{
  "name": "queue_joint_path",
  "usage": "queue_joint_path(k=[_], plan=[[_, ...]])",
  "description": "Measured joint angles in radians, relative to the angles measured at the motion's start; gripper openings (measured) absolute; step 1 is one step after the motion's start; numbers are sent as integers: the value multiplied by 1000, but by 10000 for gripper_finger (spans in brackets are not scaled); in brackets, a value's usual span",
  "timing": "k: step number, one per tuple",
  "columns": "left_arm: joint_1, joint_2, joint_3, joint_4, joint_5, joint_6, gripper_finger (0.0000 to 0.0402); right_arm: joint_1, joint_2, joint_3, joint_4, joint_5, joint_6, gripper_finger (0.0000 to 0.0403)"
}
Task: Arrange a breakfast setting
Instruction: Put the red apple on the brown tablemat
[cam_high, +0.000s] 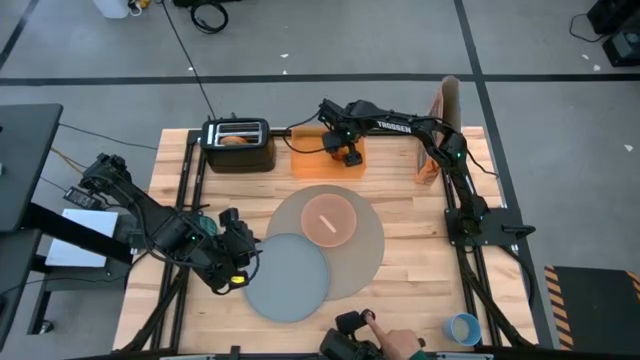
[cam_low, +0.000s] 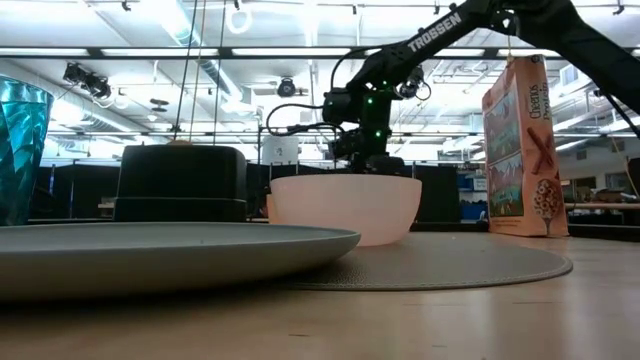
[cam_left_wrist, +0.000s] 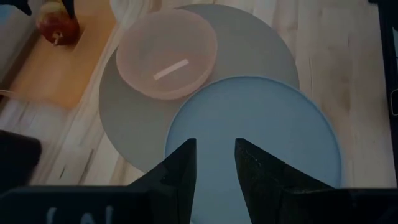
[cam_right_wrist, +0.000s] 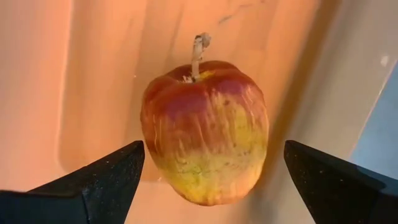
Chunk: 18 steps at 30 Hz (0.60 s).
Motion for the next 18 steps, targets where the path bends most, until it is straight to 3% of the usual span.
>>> queue_joint_path(k=[9,18], plan=[[0,1,0,1,-2,12,119,-27,54,-4,1,-97,-21,391],[0,1,0,9,-5,-4,119,-5,118,-2,-9,-53,46,372]])
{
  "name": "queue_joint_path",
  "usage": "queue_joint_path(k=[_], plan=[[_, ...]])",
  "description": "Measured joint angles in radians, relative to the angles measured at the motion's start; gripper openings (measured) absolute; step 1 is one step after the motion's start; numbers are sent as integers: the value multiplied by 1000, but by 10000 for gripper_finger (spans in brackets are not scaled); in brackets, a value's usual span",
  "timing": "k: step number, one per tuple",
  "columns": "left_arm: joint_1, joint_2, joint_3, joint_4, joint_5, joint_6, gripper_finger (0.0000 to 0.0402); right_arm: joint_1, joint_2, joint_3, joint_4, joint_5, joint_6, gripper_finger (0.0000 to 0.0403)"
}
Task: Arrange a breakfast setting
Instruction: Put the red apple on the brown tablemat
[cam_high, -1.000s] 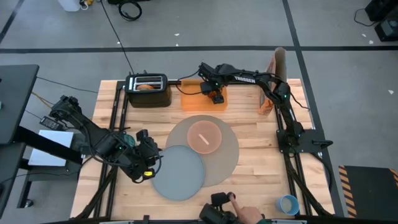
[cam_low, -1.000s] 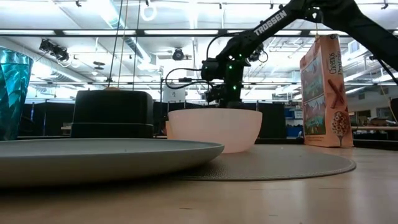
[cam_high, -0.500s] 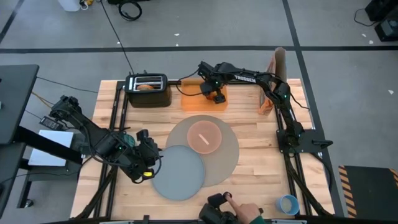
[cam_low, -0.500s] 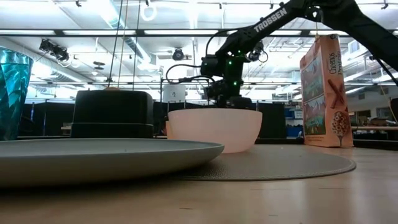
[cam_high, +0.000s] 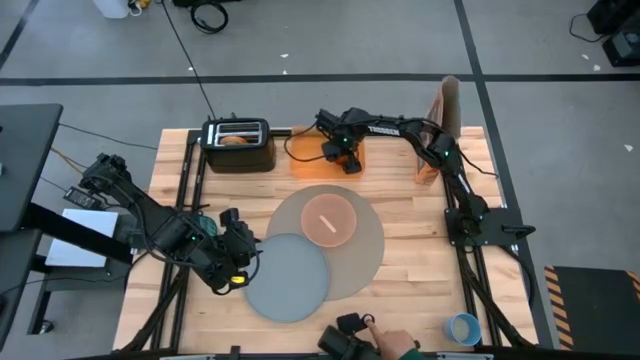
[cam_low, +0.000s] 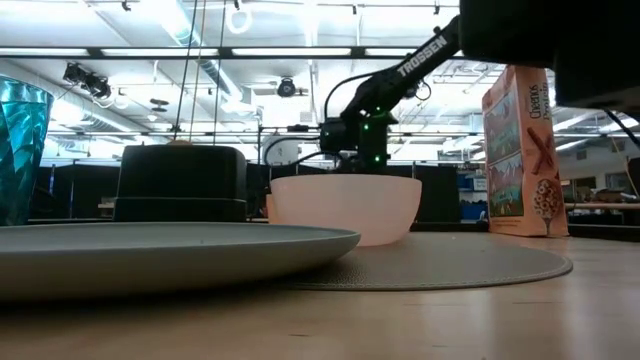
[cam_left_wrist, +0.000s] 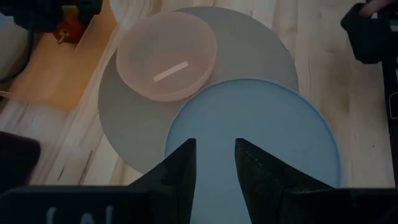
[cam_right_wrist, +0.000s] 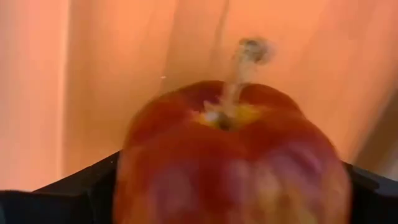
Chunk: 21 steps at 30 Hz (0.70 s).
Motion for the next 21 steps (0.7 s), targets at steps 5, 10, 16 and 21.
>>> queue_joint_path(k=[5,10,16,21], plan=[[-1,0,0,-1,-6,5,119,5,-9,-1,21,-31,31,333],[-2,0,0,0,-19,38,119,9,-92,-2,12,-40,61,333],[-9,0,0,32,-69,109,119,20,-279,-3,1,-151,194,333],[-43,0,-23,106,-184,144,119,49,-488,-131,95,-374,336,333]])
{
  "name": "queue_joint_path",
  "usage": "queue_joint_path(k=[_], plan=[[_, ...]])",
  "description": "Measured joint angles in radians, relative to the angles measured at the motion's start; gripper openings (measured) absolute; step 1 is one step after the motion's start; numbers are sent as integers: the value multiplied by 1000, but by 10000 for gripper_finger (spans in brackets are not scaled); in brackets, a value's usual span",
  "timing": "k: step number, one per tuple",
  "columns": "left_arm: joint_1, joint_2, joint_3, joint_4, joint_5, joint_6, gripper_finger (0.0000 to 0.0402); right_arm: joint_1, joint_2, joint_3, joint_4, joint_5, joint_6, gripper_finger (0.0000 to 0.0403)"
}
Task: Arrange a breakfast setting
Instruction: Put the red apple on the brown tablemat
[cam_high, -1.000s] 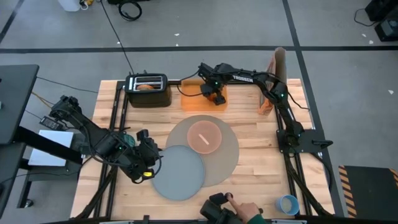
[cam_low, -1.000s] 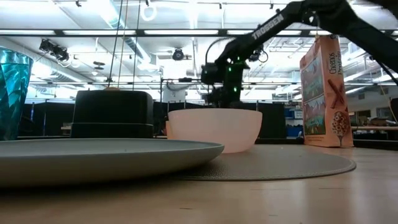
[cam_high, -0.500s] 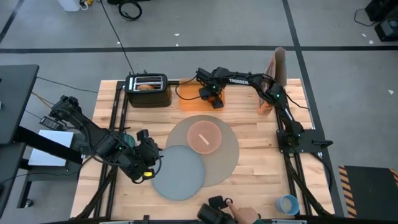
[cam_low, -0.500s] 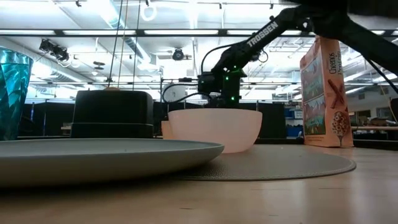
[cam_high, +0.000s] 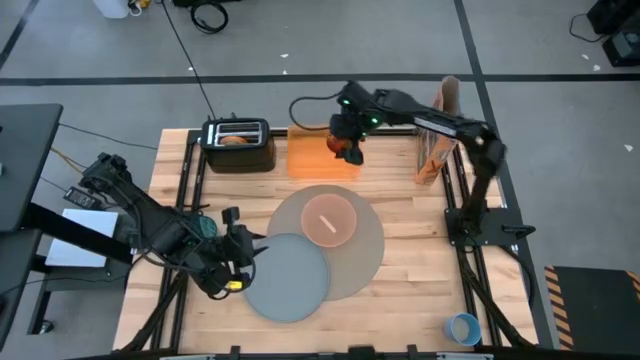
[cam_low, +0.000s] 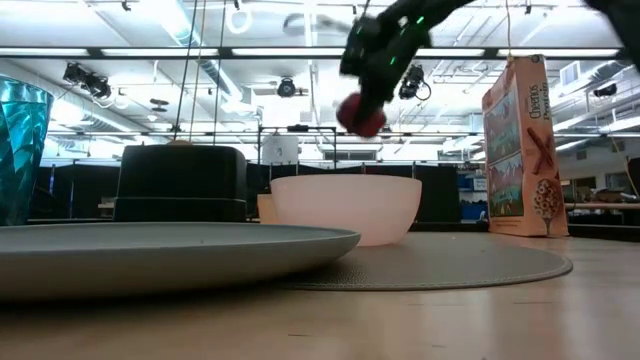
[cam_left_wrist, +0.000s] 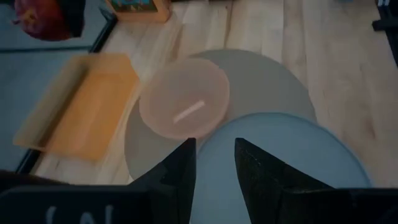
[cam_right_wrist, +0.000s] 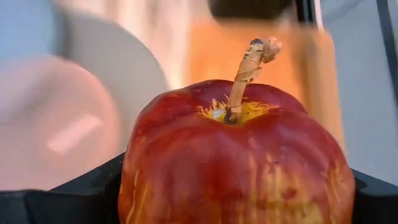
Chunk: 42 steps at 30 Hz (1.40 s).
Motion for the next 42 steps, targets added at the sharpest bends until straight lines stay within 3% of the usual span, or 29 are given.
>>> queue_joint_path(k=[5,11,16,20,25,33,37,42], plan=[[-17,1,-84,110,-20,26,119,110,-225,-244,197,27,107,333],[-1,1,-169,282,-21,93,119,306,-441,-506,431,175,265,333],[14,0,-218,406,-21,155,119,464,-516,-651,642,331,384,333],[55,0,-293,610,-48,227,119,544,-496,-696,772,352,431,333],[121,0,-431,951,-25,372,124,637,-421,-710,899,439,369,333],[230,0,-547,1527,77,741,205,689,-275,-712,1048,558,352,333],[306,0,-571,1637,176,748,220,704,-228,-712,1134,565,307,333],[410,0,-573,1611,361,650,212,712,-194,-711,1223,580,248,333]])
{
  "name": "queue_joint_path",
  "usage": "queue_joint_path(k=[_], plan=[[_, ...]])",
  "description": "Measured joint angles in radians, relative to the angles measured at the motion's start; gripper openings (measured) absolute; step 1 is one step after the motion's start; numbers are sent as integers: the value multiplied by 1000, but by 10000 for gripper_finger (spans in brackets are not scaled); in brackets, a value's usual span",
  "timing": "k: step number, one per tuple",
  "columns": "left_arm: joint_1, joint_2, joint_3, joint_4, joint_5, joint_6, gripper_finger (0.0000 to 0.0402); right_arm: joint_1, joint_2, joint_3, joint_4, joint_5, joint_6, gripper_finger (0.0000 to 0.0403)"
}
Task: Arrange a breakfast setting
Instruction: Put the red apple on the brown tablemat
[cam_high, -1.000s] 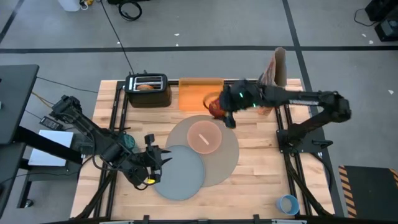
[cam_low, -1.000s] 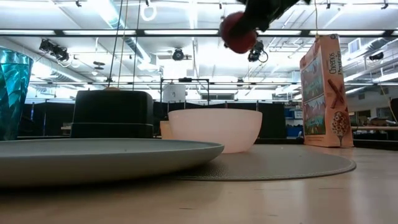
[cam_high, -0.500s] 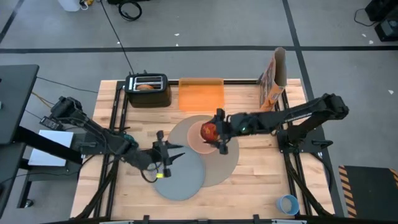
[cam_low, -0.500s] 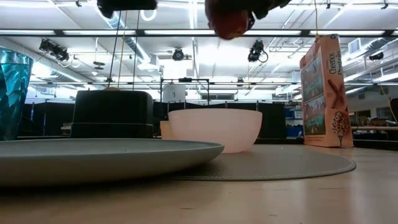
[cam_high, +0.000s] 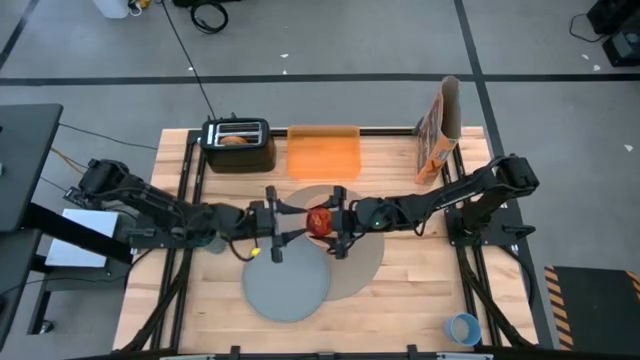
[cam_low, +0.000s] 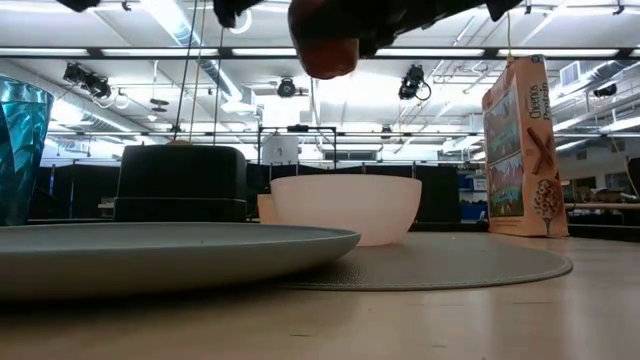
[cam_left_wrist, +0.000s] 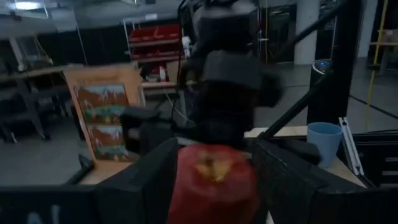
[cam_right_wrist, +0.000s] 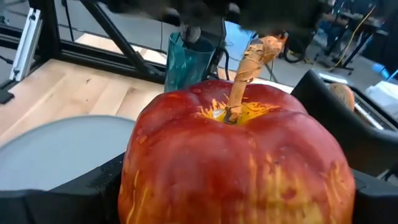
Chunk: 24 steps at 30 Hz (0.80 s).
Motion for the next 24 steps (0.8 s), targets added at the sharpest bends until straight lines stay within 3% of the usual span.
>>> queue_joint_path(k=[6,12,24], plan=[[62,0,0,19,145,-2,198,-5,17,1,50,74,-38,333],[83,50,0,29,126,94,178,-34,20,1,77,75,-36,333],[106,79,1,87,106,116,143,-56,21,0,96,67,-27,336]])
